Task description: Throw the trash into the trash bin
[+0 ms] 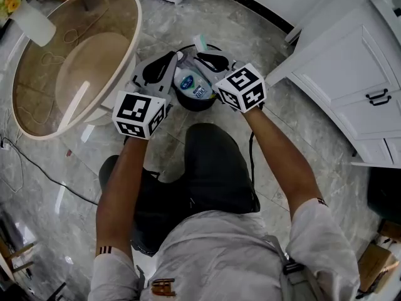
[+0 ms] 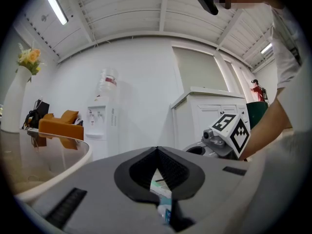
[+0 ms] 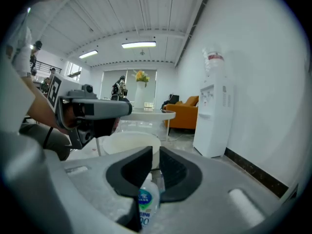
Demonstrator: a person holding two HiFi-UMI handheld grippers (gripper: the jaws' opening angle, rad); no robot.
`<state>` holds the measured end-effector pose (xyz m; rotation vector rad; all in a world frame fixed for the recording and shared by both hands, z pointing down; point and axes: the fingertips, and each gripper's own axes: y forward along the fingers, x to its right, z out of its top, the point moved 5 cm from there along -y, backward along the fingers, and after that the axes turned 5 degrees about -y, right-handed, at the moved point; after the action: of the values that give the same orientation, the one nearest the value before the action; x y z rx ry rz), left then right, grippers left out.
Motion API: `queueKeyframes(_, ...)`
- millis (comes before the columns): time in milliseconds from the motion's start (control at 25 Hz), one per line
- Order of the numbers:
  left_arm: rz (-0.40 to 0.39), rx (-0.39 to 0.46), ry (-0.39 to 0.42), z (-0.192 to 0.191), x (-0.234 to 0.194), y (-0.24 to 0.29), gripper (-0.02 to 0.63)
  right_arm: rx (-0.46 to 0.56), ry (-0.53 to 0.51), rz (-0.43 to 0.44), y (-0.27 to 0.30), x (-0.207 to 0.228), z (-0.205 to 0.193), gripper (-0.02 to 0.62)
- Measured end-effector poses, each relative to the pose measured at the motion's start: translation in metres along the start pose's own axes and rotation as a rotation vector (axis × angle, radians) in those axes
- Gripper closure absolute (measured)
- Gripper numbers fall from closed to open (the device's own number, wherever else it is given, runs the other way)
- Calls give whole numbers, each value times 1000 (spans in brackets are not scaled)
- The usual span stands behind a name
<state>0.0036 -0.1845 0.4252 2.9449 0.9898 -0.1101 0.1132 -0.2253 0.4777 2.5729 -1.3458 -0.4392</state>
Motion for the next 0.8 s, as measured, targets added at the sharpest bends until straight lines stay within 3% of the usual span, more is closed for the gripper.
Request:
queueKeyframes(160, 8, 37, 24, 19, -1, -6, 607, 106, -25, 1, -8, 0, 39, 593)
queueKeyframes(400, 53, 85, 41, 50, -15, -23, 607, 262, -35, 55, -10, -7, 108, 594)
queueKeyframes(800, 170, 165, 108, 106, -65, -70, 607, 421, -71, 230, 31, -46, 188, 594)
